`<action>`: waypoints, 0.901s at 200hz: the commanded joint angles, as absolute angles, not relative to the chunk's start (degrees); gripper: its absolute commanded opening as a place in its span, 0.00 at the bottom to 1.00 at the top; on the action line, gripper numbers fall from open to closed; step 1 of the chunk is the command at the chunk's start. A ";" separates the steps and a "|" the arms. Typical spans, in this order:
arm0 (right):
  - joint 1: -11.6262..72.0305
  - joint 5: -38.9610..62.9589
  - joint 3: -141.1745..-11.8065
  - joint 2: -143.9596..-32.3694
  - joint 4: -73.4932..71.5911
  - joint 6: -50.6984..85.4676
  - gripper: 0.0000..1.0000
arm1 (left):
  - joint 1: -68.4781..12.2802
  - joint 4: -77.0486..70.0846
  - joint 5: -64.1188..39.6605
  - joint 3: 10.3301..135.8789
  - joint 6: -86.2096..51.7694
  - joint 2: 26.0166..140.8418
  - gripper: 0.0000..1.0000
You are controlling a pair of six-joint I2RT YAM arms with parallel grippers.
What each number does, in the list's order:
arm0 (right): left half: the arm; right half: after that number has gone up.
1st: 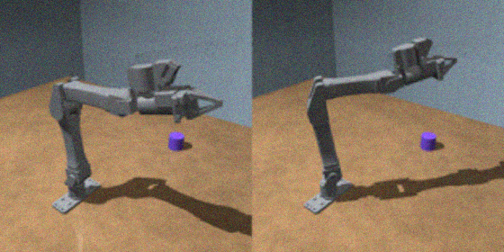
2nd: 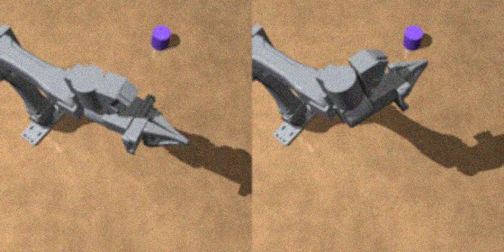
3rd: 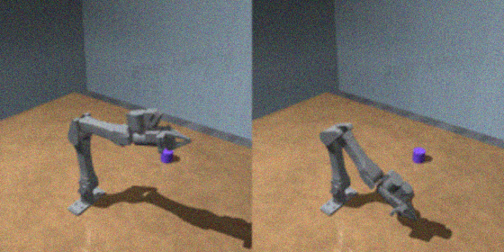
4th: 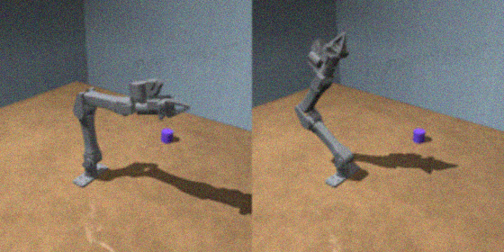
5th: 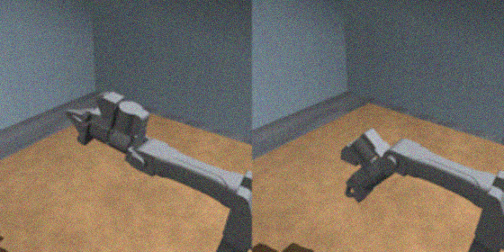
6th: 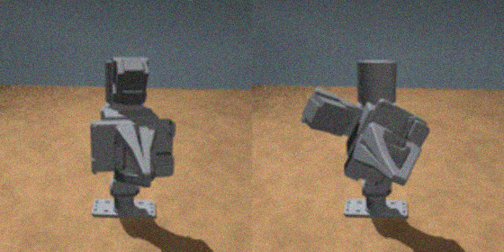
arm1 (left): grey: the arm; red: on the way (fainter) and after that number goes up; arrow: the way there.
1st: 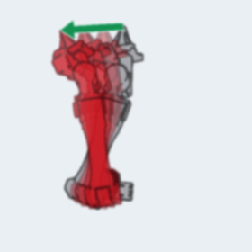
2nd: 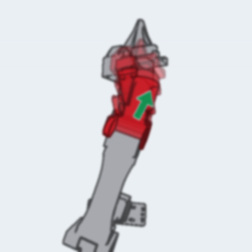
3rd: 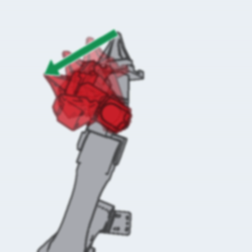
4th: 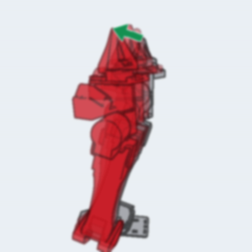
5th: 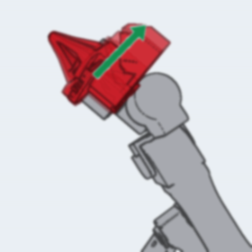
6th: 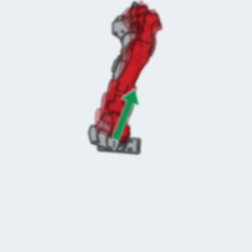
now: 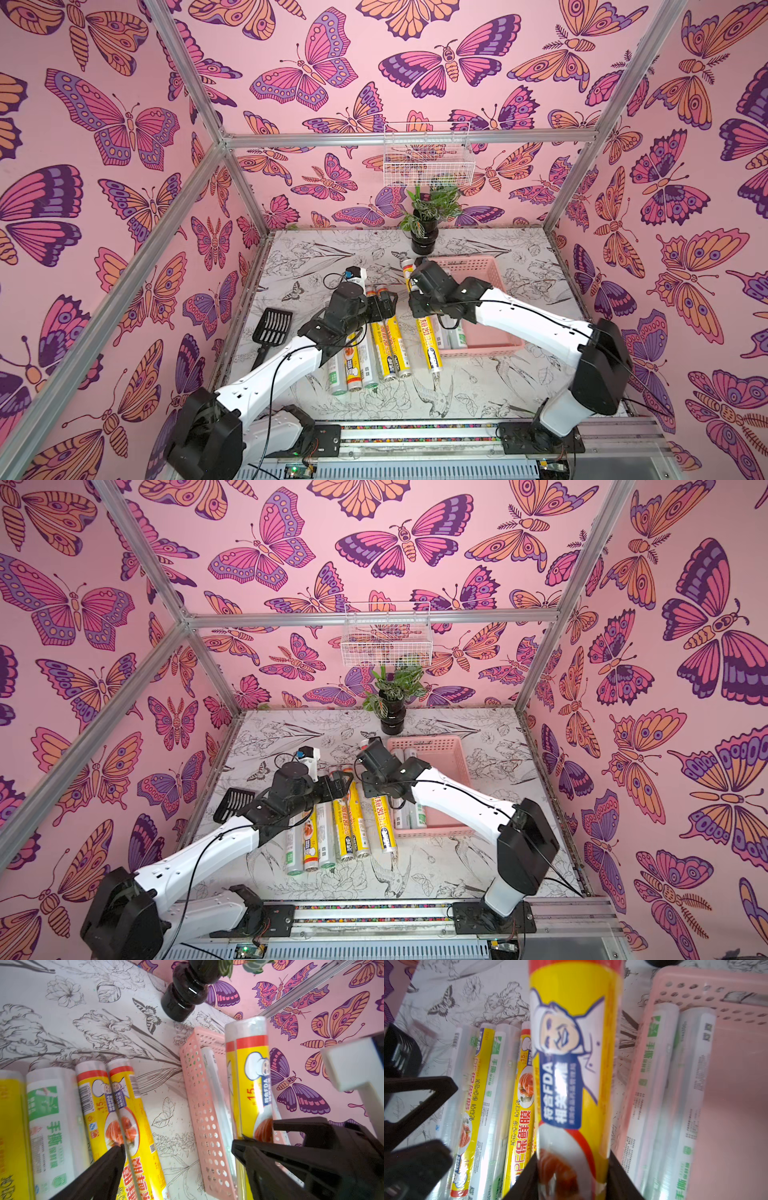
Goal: Put the plastic wrap into the basket
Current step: Pick up the plastic wrap from the center of the board, then place the plastic wrap in the basket.
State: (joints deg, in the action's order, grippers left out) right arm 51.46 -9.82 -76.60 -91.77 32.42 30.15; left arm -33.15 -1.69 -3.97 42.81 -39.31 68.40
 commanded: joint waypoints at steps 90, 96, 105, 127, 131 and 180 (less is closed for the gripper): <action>24.50 3.72 -69.18 -80.93 31.03 23.98 0.23 | -42.52 -1.69 -14.06 64.40 -37.07 91.91 1.00; 23.20 5.00 -69.46 -81.83 31.50 23.15 0.23 | -43.19 -1.69 -14.35 65.61 -37.02 93.19 1.00; 21.61 6.43 -70.05 -83.28 32.11 21.85 0.23 | -43.95 -1.73 -14.77 67.29 -36.83 95.07 1.00; 18.92 9.13 -72.26 -87.31 34.64 18.55 0.22 | -44.72 -1.64 -16.68 70.81 -37.74 99.05 1.00; 18.54 9.48 -72.74 -87.99 35.17 18.03 0.22 | -44.81 -1.63 -16.93 71.27 -37.95 99.67 1.00; 16.29 13.90 -75.22 -95.40 35.79 13.34 0.22 | -45.00 -1.32 -16.91 73.22 -38.85 102.08 1.00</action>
